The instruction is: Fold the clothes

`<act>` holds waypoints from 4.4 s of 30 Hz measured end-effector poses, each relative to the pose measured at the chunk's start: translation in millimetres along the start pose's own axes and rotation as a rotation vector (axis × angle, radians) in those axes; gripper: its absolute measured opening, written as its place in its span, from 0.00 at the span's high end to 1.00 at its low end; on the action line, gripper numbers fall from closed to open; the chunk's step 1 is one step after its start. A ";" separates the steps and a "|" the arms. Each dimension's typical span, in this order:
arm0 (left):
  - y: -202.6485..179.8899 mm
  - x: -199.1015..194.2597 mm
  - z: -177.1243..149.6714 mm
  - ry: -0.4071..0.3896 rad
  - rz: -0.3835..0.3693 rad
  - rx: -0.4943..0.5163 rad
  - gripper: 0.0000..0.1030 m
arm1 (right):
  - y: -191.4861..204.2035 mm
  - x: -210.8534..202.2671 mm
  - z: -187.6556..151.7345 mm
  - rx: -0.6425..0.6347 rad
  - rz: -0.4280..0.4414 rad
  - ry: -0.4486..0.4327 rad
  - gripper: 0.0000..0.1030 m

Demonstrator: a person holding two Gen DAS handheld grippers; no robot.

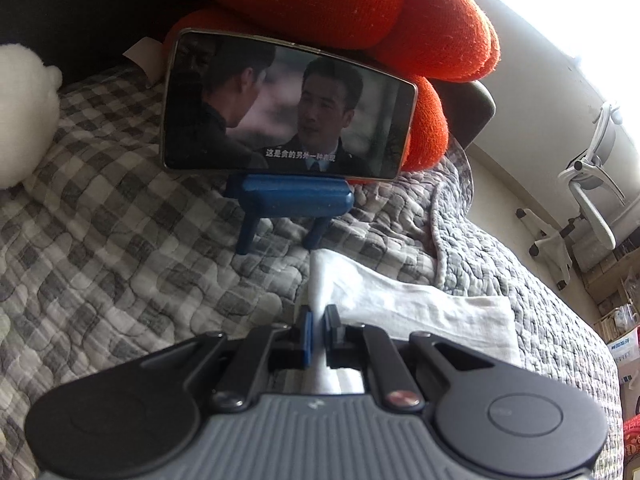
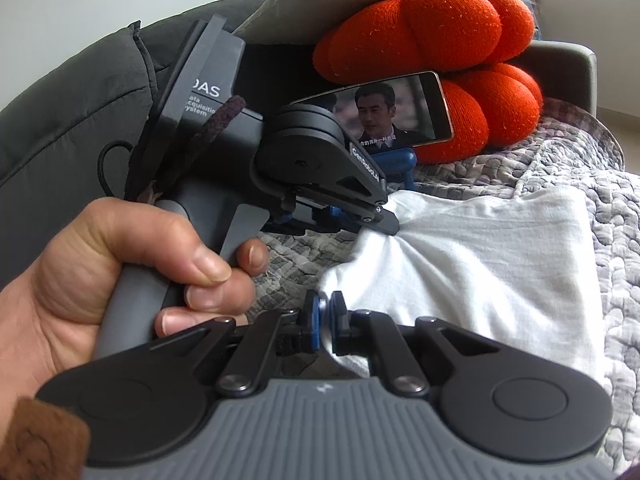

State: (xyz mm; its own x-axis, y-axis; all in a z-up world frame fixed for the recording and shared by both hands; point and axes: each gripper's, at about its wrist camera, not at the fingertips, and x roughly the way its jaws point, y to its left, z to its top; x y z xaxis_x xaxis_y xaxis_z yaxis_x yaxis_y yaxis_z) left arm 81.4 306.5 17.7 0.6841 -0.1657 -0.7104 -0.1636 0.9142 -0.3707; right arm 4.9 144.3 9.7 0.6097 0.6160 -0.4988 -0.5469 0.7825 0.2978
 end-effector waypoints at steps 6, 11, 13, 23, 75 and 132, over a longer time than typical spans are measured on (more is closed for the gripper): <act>-2.3 0.5 1.1 -0.023 0.032 0.023 0.94 | -4.4 4.1 -0.6 0.029 0.017 0.005 0.90; 5.3 -4.0 4.1 -0.008 0.059 -0.011 0.77 | 0.1 9.4 -7.1 -0.014 0.042 0.047 0.85; 5.8 -10.2 4.4 -0.020 0.070 -0.002 0.77 | 1.7 1.1 -5.3 -0.029 0.065 0.045 0.82; -8.1 -49.5 -6.6 -0.079 0.022 0.047 0.78 | -47.3 -72.9 11.5 0.069 0.056 -0.047 0.56; -42.6 -30.5 -53.6 0.097 0.104 0.262 0.91 | -85.1 -64.8 -8.0 0.022 -0.082 0.139 0.87; -37.4 -27.6 -45.6 0.086 0.083 0.194 0.85 | -108.4 -64.6 6.6 0.048 -0.029 0.149 0.83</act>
State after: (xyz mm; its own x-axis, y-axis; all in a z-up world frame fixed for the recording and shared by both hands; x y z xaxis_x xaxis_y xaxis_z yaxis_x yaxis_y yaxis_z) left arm 36.2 260.1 23.9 0.6093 -0.1102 -0.7852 -0.0715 0.9786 -0.1927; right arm 28.6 20.3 15.0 0.5311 0.5756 -0.6218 -0.5001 0.8053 0.3183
